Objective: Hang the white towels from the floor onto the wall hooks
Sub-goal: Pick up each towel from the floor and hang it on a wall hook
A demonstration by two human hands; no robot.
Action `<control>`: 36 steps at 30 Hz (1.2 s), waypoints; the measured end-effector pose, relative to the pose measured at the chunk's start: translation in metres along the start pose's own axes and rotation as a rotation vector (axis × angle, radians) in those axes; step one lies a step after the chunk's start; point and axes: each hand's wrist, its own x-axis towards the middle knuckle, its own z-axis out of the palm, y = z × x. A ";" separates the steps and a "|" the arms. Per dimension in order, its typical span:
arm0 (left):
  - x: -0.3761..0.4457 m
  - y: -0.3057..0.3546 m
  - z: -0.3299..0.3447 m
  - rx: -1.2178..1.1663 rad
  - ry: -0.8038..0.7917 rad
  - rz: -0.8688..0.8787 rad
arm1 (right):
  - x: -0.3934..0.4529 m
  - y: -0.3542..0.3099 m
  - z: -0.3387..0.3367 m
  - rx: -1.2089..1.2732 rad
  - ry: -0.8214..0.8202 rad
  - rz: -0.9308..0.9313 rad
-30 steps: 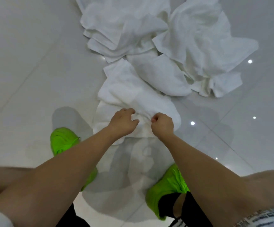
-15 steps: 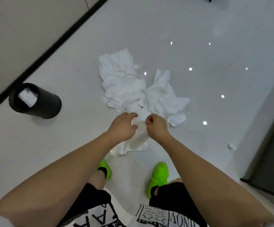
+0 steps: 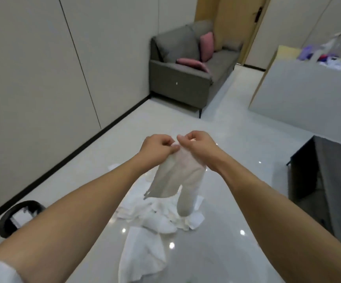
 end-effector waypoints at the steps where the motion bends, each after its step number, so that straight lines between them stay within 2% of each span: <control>1: -0.005 0.012 -0.005 0.019 -0.008 0.050 | -0.015 -0.005 -0.007 -0.033 0.025 -0.008; 5: -0.025 0.047 -0.023 0.084 -0.006 0.253 | -0.072 -0.011 -0.027 -0.259 0.126 0.029; 9: -0.046 0.071 -0.029 0.080 -0.030 0.414 | -0.126 -0.003 -0.039 -0.530 0.415 0.142; 15: -0.081 0.100 -0.011 0.062 0.065 0.492 | -0.210 0.010 -0.074 -0.710 0.637 0.320; 18: -0.099 0.112 0.003 0.084 0.141 0.483 | -0.254 0.023 -0.101 -0.669 0.754 0.379; 20: -0.111 0.124 0.013 0.096 0.168 0.430 | -0.282 0.033 -0.118 -0.547 0.845 0.371; 22: -0.124 0.139 0.031 0.080 0.045 0.374 | -0.307 0.040 -0.132 -0.289 0.905 0.278; 25: -0.173 0.176 0.084 0.072 -0.427 0.487 | -0.343 0.041 -0.152 0.001 0.877 0.123; 27: -0.218 0.204 0.137 0.102 -0.664 0.572 | -0.371 0.041 -0.168 -0.036 0.802 0.088; 28: -0.238 0.215 0.166 0.113 -0.713 0.610 | -0.387 0.043 -0.178 -0.120 0.771 0.082; 32: -0.276 0.255 0.247 0.096 -0.562 0.613 | -0.475 0.085 -0.234 -0.484 0.756 0.172; 36: -0.285 0.289 0.298 0.029 -0.401 0.547 | -0.560 0.146 -0.284 -0.535 0.801 0.418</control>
